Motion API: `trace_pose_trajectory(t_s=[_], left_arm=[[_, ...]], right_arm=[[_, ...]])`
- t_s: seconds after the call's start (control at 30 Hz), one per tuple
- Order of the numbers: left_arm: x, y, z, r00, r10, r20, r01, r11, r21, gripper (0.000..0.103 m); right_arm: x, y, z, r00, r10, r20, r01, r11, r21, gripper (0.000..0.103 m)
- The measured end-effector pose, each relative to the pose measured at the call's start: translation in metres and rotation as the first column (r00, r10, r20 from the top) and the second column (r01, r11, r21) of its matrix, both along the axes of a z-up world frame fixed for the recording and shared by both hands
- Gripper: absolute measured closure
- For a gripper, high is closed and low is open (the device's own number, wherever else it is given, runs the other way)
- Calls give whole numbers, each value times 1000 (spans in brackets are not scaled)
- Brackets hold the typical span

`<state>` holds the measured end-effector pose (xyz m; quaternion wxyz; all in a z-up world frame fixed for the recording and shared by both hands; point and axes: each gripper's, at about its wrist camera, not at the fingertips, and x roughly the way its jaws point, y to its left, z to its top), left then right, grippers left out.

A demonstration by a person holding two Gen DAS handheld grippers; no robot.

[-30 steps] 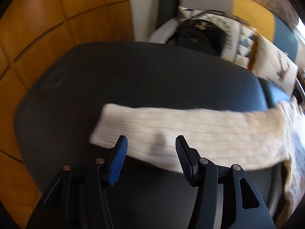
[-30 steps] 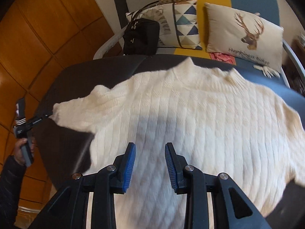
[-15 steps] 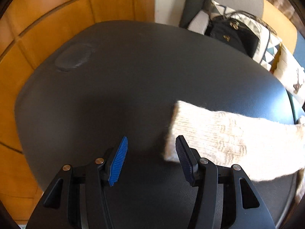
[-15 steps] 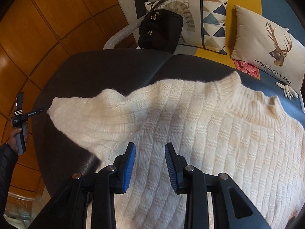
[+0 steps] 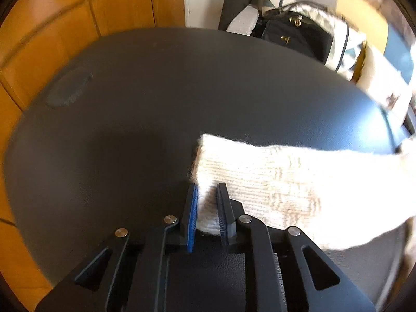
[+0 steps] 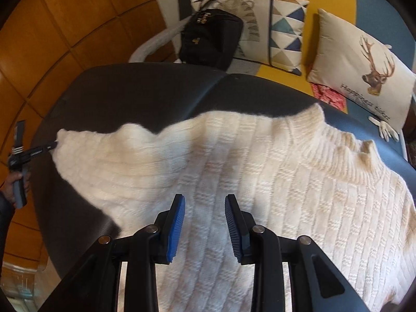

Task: Fold clothes

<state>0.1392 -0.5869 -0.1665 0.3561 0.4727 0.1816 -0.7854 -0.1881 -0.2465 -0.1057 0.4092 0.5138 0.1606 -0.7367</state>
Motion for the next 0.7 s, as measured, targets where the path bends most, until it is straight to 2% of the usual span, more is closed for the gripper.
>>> trace_pose_trajectory(t_s=[0.07, 0.23, 0.33, 0.43, 0.53, 0.7], left_arm=[[1, 6, 12, 999, 16, -32, -18, 999, -38, 101], [11, 17, 48, 984, 71, -162, -89, 990, -107, 102], [19, 21, 85, 956, 101, -275, -148, 976, -158, 102], [29, 23, 121, 921, 121, -369, -206, 958, -199, 102], [32, 23, 140, 906, 133, -403, -241, 943, -229, 102], [33, 24, 143, 900, 160, -405, -278, 927, -252, 102]], right_arm=[[-4, 0, -2, 1000, -20, -3, 20, 1000, 13, 71], [-20, 11, 0, 994, -96, -46, 97, 995, 26, 71], [-32, 15, 4, 987, -138, -77, 140, 990, 23, 71], [-37, 5, 3, 987, -118, -107, 123, 991, 46, 71], [-41, -13, -7, 988, -87, -131, 100, 990, 99, 72], [-57, -33, -33, 988, -79, -136, 103, 979, 177, 74]])
